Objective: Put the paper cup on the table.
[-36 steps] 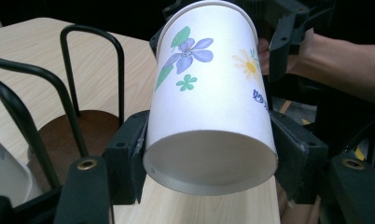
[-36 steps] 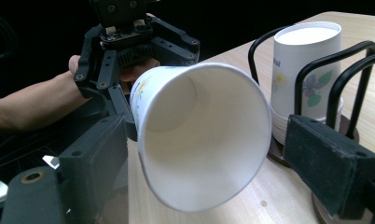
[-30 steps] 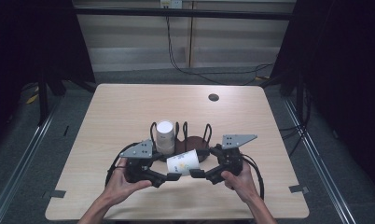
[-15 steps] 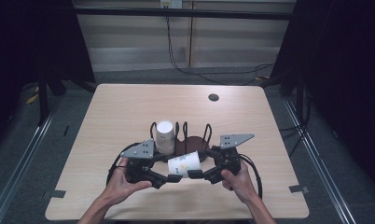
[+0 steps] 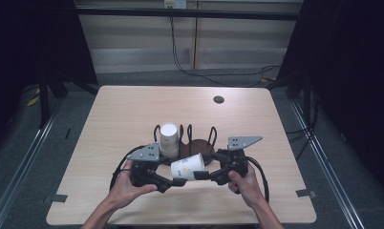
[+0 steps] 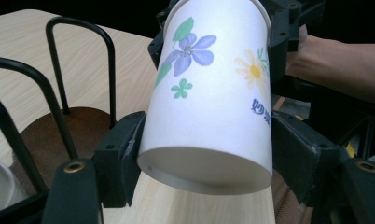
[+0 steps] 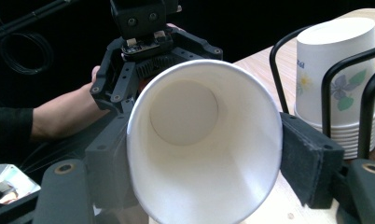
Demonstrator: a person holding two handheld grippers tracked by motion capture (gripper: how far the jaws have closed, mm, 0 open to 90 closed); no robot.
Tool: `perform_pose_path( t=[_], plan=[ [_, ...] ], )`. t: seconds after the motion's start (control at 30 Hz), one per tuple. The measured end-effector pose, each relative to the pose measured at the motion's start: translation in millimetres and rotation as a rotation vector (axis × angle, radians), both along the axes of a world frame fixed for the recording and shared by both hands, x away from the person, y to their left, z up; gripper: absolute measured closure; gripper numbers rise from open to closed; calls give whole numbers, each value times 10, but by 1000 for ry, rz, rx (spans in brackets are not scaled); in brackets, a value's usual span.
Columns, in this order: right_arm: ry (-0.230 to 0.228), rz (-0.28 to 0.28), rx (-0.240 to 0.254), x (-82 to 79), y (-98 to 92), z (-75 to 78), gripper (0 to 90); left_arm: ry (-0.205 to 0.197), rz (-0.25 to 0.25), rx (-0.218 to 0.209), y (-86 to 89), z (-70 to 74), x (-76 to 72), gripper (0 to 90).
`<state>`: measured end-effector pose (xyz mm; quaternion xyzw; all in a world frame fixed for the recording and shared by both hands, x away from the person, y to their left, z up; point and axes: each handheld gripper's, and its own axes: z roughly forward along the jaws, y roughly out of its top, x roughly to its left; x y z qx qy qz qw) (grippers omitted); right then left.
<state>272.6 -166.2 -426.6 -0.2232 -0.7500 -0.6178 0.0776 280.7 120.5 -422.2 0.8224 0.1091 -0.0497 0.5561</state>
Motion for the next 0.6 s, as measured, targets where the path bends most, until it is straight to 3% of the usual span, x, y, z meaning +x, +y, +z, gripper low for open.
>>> perform_pose_path(
  t=[0.27,0.47,0.6],
  plan=[
    [-5,-9,-3,0,-14,10,273,26,15,16,19,-11,24,156],
    [-12,-34,-35,6,-39,30,273,5,9,47,48,-53,23,159],
    [-10,-41,-43,12,-48,25,272,17,-4,49,54,-66,37,159]
  ],
)
